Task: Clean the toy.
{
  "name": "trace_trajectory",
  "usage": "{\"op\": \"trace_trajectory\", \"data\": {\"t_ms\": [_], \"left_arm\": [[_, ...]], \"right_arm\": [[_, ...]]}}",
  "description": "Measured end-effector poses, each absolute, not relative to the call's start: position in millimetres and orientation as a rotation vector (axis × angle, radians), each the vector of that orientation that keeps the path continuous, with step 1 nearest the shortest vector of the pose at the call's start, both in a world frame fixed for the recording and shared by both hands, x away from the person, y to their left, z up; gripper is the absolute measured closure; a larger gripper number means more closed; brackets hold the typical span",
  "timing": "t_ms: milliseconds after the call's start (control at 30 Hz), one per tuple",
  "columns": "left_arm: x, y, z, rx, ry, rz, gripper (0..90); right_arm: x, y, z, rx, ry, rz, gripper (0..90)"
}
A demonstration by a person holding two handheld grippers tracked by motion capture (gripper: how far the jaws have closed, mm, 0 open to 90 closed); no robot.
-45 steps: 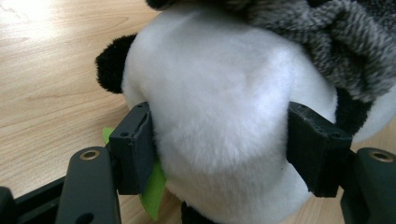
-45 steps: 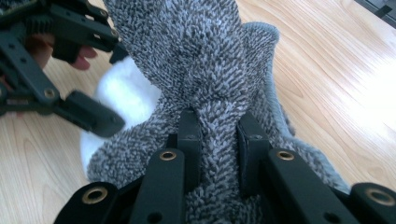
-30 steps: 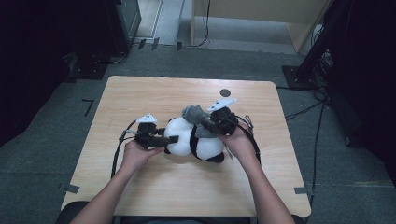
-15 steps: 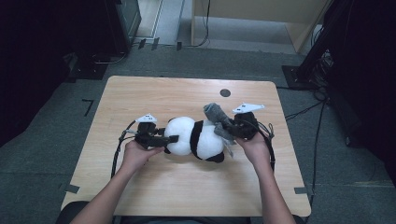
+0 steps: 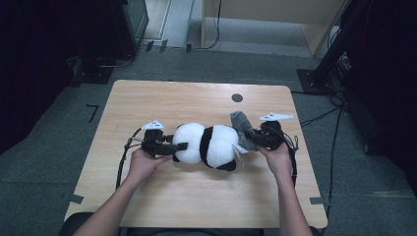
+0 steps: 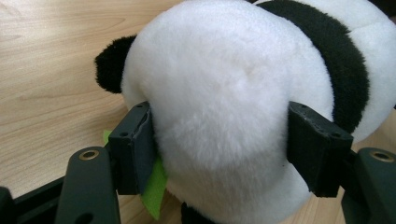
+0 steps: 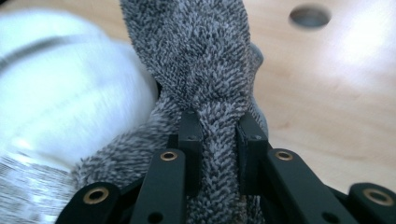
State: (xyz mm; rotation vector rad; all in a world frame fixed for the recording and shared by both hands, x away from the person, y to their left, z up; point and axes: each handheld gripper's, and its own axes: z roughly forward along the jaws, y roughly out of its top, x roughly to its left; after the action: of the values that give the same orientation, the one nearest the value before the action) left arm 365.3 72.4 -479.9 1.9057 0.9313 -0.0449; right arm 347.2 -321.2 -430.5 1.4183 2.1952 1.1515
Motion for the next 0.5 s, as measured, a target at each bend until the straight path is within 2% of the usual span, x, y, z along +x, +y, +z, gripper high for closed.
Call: {"op": "trace_trajectory", "data": {"t_ms": [267,500], "left_arm": [[360.4,72.2,-478.7,1.892,0.946,-0.041,30.5],[354.3,72.9,-483.1,1.861,0.954,-0.016,30.7]], "right_arm": [[340.6,-289.9,-377.3,1.237,2.173,1.217,76.7],[359.2,-229.2,-361.1,1.058,2.301,1.172,76.8]]}}
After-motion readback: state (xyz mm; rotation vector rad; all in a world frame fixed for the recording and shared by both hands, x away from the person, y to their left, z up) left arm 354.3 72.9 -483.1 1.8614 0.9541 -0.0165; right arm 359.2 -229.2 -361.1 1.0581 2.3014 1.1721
